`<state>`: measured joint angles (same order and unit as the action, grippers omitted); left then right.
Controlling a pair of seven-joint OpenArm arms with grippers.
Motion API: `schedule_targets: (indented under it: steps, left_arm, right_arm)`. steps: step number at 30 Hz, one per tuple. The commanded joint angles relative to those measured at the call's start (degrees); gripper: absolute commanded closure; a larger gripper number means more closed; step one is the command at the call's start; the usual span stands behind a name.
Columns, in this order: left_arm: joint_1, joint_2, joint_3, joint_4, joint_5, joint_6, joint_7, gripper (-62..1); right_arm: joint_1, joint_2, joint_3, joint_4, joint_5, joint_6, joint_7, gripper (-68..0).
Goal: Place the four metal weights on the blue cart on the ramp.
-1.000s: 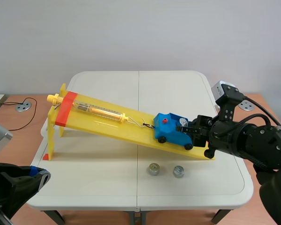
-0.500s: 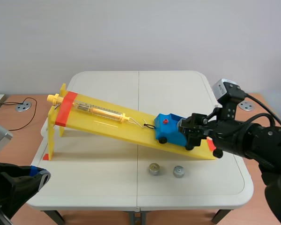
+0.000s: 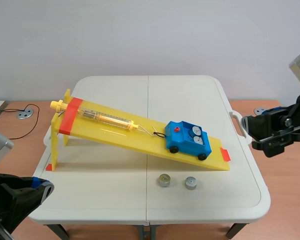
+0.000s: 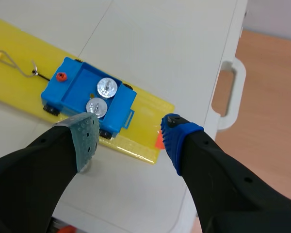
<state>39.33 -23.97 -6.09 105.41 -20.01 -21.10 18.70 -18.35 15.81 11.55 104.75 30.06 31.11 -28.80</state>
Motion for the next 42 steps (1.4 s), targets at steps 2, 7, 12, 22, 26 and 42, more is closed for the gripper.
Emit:
schedule_targets:
  steps: [2, 7, 12, 22, 26, 42]
  left_arm:
    - [-0.66, 0.28, -1.01, 2.84, -4.22, -0.09, -5.14, -2.9]
    - [-1.14, 0.28, -1.01, 2.84, -4.22, -0.09, -5.11, -2.9]
    - [-1.42, 0.28, -1.01, 2.84, -4.22, -0.09, -5.11, -2.9]
    - [-1.4, 0.28, -1.01, 2.84, -4.24, -0.11, -4.02, -2.9]
    - [-1.4, 0.28, -1.01, 2.84, -4.24, -0.11, -4.0, -2.9]
    - [-1.4, 0.28, -1.01, 2.84, -4.24, -0.11, -4.02, -2.9]
  right_arm:
    - [-1.18, 5.92, 1.31, 8.52, 5.57, 3.02, 4.15, -29.7]
    - [-5.55, 7.85, 1.36, 12.17, 5.77, 2.75, 2.1, -29.7]
    - [-8.39, 6.73, 1.11, 12.41, 6.16, 0.81, 2.12, -29.7]
    - [-7.19, 3.65, -8.13, 7.89, -3.19, -2.91, 7.76, -29.7]
    - [-4.55, 1.18, -12.52, 3.78, -7.72, -5.66, 10.08, -29.7]
    - [7.08, -8.0, -24.81, -14.84, -20.61, -14.53, 18.23, -29.4]
